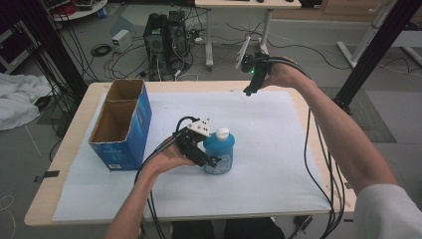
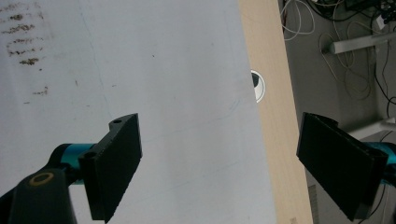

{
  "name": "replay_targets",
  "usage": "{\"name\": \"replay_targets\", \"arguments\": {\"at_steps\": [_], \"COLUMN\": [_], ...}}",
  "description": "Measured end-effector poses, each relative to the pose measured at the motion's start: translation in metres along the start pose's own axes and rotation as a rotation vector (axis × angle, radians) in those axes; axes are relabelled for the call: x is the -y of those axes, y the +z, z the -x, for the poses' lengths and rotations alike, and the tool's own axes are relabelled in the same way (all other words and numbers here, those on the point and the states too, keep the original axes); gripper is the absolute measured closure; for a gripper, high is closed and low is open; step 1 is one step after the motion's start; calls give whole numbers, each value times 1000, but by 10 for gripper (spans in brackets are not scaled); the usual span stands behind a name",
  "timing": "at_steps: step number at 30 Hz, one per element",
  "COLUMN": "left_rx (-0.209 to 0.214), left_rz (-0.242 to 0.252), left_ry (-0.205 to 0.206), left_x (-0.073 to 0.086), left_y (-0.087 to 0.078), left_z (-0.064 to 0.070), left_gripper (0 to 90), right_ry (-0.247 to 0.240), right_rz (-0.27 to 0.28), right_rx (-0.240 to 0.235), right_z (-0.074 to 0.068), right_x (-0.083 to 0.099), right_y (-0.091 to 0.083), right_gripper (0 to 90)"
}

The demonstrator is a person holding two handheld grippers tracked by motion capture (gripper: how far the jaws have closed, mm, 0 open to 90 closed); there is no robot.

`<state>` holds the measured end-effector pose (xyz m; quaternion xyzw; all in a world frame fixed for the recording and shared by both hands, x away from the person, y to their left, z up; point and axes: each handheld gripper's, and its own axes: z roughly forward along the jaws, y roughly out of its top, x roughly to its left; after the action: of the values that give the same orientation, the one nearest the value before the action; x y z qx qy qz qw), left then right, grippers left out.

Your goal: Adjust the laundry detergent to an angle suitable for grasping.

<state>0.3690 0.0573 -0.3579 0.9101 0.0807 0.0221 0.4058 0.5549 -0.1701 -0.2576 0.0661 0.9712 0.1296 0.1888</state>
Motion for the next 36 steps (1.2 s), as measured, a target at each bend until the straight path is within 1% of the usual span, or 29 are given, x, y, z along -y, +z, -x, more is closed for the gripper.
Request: {"name": "replay_targets", "arguments": {"at_steps": [1,2,4,5,6,8,9,10,11,13,14,16,18,19,20,21,22,23,26,27,29,30,32,33,35,36], "left_rx": [1,2,-1,5,5,6,6,2,11,19,21,9,-1,-1,-11,-15,-27,-30,-30,-34,-33,-38,-41,-41,-43,-51], "left_rz": [2,-8,-24,-11,-21,-39,-39,-53,-53,-59,-93,-140,-201,-201,-264,-305,-328,-357,-357,-409,-440,-463,-496,-496,-522,-532], "left_ry": [-2,4,11,0,2,6,6,-5,-10,-8,4,15,29,29,47,54,58,69,69,90,88,97,101,101,98,99], "left_x": [0,0,-1,-1,-1,-1,-1,-2,-1,-1,-1,-1,-1,-1,-2,-4,-5,-6,-6,-12,-15,-16,-19,-19,-20,-20], "left_y": [0,-1,-3,-3,-3,-5,-5,-6,-7,-7,-10,-13,-16,-16,-20,-23,-25,-27,-27,-36,-41,-42,-44,-44,-46,-47], "left_z": [0,0,0,0,0,1,1,1,1,1,3,5,6,6,7,9,10,11,11,13,14,14,15,15,16,16], "left_gripper": [296,296,296,295,295,294,293,293,236,236,236,236,236,235,235,235,222,168,166,166,166,166,166,166,166,166], "right_ry": [-2,6,-6,1,-2,-8,-8,-4,-11,-4,-4,-5,-6,-6,-13,-11,-11,-9,-10,-10,-11,-19,-22,-22,-19,-38], "right_rz": [-2,-6,-1,-1,-10,-6,-6,-9,-5,-10,-11,-14,-13,-13,-10,-7,-5,-6,-5,-5,-11,-7,-11,-11,-15,-16], "right_rx": [-2,0,0,1,-2,-1,-1,1,-1,1,1,1,0,0,1,-2,-6,-6,-8,-8,-9,-11,-11,-11,-10,-15], "right_z": [0,-1,-1,-1,-1,-1,-1,-2,-1,-2,-2,-3,-3,-3,-3,-4,-4,-5,-5,-5,-9,-9,-10,-10,-12,-11], "right_x": [0,0,0,0,-1,-1,-1,-1,0,0,0,1,1,1,1,0,0,0,0,0,-2,-2,-3,-3,-3,-2], "right_y": [0,-1,-1,-1,-2,-2,-2,-3,-3,-4,-4,-5,-6,-6,-6,-8,-8,-9,-9,-9,-11,-11,-11,-11,-11,-11], "right_gripper": [132,132,132,132,133,132,132,133,133,133,132,133,132,132,132,132,132,132,132,132,132,132,132,132,132,132]}}
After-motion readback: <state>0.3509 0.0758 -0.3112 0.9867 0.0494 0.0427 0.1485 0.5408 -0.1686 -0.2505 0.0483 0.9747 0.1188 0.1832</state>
